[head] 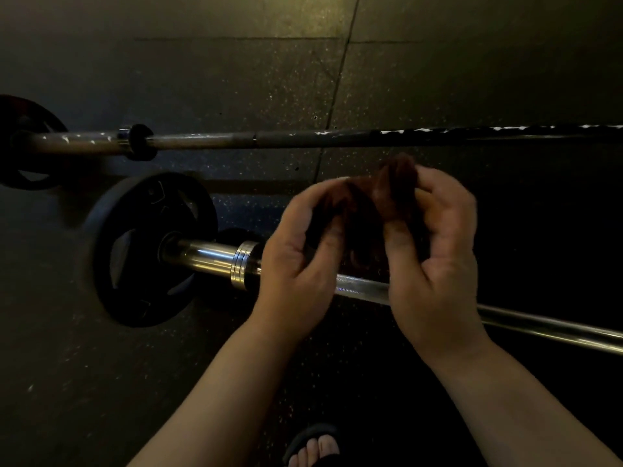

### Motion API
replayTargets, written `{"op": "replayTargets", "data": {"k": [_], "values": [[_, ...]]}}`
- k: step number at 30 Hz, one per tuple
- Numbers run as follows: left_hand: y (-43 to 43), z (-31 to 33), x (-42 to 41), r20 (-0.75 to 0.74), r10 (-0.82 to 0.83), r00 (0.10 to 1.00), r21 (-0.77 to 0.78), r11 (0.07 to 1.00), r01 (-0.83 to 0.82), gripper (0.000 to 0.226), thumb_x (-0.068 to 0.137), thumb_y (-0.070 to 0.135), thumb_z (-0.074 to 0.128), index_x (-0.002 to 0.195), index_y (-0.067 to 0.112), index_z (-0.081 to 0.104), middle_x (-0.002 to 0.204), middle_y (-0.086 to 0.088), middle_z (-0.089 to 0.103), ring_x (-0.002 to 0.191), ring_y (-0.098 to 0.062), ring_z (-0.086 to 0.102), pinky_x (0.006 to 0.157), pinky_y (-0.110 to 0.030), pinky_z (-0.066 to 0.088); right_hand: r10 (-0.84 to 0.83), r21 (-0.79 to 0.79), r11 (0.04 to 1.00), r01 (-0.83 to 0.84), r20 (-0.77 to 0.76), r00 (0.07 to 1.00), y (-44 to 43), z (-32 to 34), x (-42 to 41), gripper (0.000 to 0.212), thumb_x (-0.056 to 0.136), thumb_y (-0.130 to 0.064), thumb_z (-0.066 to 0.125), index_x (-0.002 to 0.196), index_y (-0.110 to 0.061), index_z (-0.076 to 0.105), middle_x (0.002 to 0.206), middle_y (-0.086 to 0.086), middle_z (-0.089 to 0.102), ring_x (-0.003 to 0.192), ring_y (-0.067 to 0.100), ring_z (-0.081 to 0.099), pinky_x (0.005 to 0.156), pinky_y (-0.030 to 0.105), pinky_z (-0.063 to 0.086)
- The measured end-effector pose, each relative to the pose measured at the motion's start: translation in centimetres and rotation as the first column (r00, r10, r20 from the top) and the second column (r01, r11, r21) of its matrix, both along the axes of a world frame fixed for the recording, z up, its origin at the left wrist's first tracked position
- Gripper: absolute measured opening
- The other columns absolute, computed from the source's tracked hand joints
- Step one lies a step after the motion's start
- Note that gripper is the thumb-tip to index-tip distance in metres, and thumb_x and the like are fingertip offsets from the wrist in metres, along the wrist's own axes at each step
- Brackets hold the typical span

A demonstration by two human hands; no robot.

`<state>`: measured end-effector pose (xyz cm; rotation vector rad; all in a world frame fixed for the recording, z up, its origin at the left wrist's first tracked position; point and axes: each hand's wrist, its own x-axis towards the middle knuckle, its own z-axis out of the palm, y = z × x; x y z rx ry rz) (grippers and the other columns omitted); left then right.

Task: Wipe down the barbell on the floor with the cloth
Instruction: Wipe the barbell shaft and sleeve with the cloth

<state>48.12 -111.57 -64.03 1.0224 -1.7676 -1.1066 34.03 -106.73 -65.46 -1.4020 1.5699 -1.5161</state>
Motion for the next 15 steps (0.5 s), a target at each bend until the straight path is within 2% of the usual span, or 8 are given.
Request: {"op": "replayTargets", "data": {"k": [3, 5, 7, 9, 10, 12, 14, 15], "values": [[1.7, -2.1, 0.3, 0.141, -0.025, 0.990, 0.079, 0.997, 0.014, 0.043, 0.092, -0.002, 0.056, 0.123, 0.027, 0.055, 0.117, 0.026, 0.055, 0.110, -0.002, 0.056, 0.090, -0.020, 0.048, 0.085, 0.171, 0.984, -0.054, -0.182, 0.980, 2.2, -2.7, 0.3, 0.049, 0.099, -0.024, 0.048, 0.146, -0.037, 0.040, 0.134, -0.020, 0.046, 0.122, 0.009, 0.053, 0.103, 0.047, 0.049], [3.1, -4.3, 0.8, 0.276, -0.115, 0.954, 0.210, 0.976, 0.056, 0.029, 0.094, 0.012, 0.056, 0.116, 0.028, 0.064, 0.114, 0.024, 0.055, 0.109, -0.005, 0.056, 0.090, -0.030, 0.050, 0.107, 0.354, 0.935, 0.020, -0.335, 0.936, 4.0, -4.5, 1.0, 0.038, 0.096, -0.044, 0.042, 0.130, -0.036, 0.057, 0.117, -0.009, 0.054, 0.106, 0.013, 0.056, 0.096, 0.049, 0.048], [4.0, -5.6, 1.5, 0.392, -0.094, 0.915, 0.125, 0.991, 0.048, 0.024, 0.095, 0.021, 0.055, 0.114, 0.025, 0.069, 0.119, 0.021, 0.053, 0.114, -0.009, 0.054, 0.096, -0.034, 0.047, 0.056, 0.416, 0.899, 0.136, -0.417, 0.907, 4.8, -5.1, 1.8, 0.027, 0.094, -0.047, 0.046, 0.102, -0.028, 0.064, 0.111, -0.004, 0.055, 0.104, 0.019, 0.056, 0.095, 0.048, 0.048], [3.9, -6.4, 2.2, 0.473, 0.023, 0.881, -0.010, 1.000, -0.020, 0.029, 0.094, 0.026, 0.050, 0.115, 0.024, 0.070, 0.125, 0.015, 0.054, 0.123, -0.012, 0.050, 0.106, -0.040, 0.038, 0.033, 0.458, 0.856, 0.239, -0.510, 0.859, 4.7, -5.1, 2.7, 0.018, 0.092, -0.041, 0.055, 0.090, -0.024, 0.059, 0.124, 0.004, 0.054, 0.122, 0.027, 0.053, 0.104, 0.049, 0.045], [3.5, -6.9, 2.6, 0.480, 0.080, 0.874, -0.027, 0.997, -0.076, 0.032, 0.093, 0.027, 0.047, 0.116, 0.023, 0.069, 0.127, 0.013, 0.055, 0.128, -0.012, 0.047, 0.110, -0.042, 0.034, 0.053, 0.465, 0.848, 0.253, -0.549, 0.834, 4.5, -5.1, 3.3, 0.018, 0.091, -0.039, 0.057, 0.094, -0.022, 0.059, 0.133, 0.007, 0.052, 0.130, 0.030, 0.048, 0.110, 0.051, 0.042], [2.6, -7.8, 3.3, 0.511, 0.116, 0.852, -0.003, 0.991, -0.133, 0.035, 0.094, 0.028, 0.044, 0.121, 0.022, 0.065, 0.131, 0.011, 0.055, 0.137, -0.006, 0.037, 0.117, -0.039, 0.026, 0.187, 0.460, 0.869, 0.180, -0.644, 0.741, 4.1, -5.3, 4.7, 0.039, 0.090, -0.040, 0.058, 0.123, -0.020, 0.057, 0.140, 0.012, 0.050, 0.133, 0.033, 0.045, 0.116, 0.055, 0.035], [2.2, -8.6, 3.7, 0.621, 0.090, 0.778, -0.041, 0.996, -0.083, 0.034, 0.099, 0.032, 0.041, 0.127, 0.026, 0.059, 0.135, 0.011, 0.054, 0.140, 0.002, 0.026, 0.119, -0.024, 0.013, 0.335, 0.456, 0.887, 0.072, -0.743, 0.579, 3.7, -5.9, 4.9, 0.061, 0.091, -0.039, 0.060, 0.147, -0.023, 0.045, 0.139, 0.014, 0.051, 0.127, 0.035, 0.049, 0.113, 0.055, 0.037], [2.1, -9.0, 3.9, 0.663, 0.090, 0.743, -0.073, 0.996, -0.056, 0.035, 0.101, 0.034, 0.038, 0.129, 0.026, 0.058, 0.135, 0.011, 0.054, 0.139, 0.003, 0.024, 0.118, -0.018, 0.008, 0.353, 0.441, 0.897, 0.038, -0.765, 0.539, 3.3, -6.4, 4.3, 0.059, 0.094, -0.038, 0.059, 0.149, -0.024, 0.044, 0.137, 0.013, 0.053, 0.122, 0.034, 0.052, 0.109, 0.052, 0.041]]}}
